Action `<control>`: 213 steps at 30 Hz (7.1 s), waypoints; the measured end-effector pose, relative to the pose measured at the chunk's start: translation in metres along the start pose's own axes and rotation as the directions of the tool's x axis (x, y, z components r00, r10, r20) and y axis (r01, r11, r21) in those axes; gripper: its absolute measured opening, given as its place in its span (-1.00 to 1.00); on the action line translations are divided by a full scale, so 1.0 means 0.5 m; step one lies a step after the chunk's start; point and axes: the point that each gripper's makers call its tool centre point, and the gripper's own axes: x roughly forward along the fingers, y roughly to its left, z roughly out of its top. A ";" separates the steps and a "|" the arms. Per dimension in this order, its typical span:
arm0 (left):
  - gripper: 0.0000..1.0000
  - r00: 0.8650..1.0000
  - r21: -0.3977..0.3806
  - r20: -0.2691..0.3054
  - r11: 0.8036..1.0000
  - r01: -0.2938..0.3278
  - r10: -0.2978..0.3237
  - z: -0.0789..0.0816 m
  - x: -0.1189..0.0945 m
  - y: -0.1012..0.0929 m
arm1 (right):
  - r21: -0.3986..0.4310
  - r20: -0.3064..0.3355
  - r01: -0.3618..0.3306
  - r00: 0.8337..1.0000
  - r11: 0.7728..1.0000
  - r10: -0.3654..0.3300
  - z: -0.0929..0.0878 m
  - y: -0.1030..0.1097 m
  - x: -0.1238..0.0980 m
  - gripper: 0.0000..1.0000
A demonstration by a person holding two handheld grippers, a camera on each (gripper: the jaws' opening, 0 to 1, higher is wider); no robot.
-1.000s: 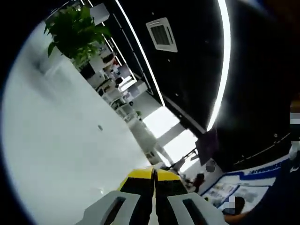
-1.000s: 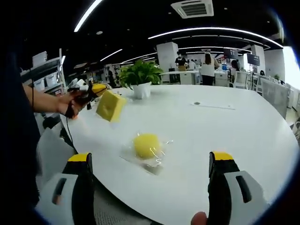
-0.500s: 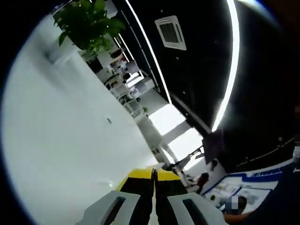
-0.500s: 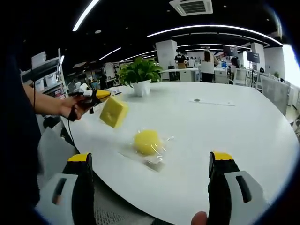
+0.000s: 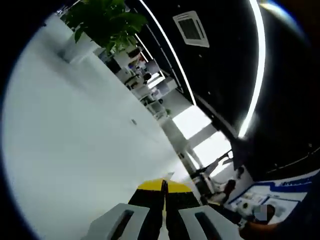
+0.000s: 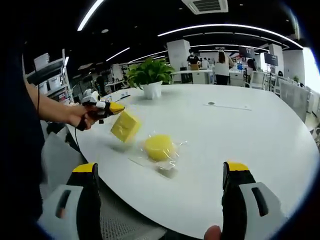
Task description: Compare the silicone blocks by pressing each to a similar depth, holding the contact briefly, and releasing to observe deformation and rebound differences across the visible hardness samples.
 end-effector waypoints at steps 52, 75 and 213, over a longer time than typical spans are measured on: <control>0.57 0.934 0.312 0.040 0.883 -0.350 0.356 0.019 -0.053 0.178 | 0.016 -0.041 0.056 0.998 0.998 -0.055 -0.019 -0.047 -0.025 0.93; 1.00 0.934 0.538 -0.041 0.796 -0.278 0.354 -0.037 -0.268 0.032 | 0.020 -0.083 0.035 0.996 0.999 -0.033 0.014 -0.101 0.000 0.93; -0.68 0.861 0.074 -0.349 0.927 -0.369 0.370 -0.169 0.231 0.075 | 0.031 -0.099 -0.048 0.994 0.998 0.050 -0.027 -0.099 -0.010 0.93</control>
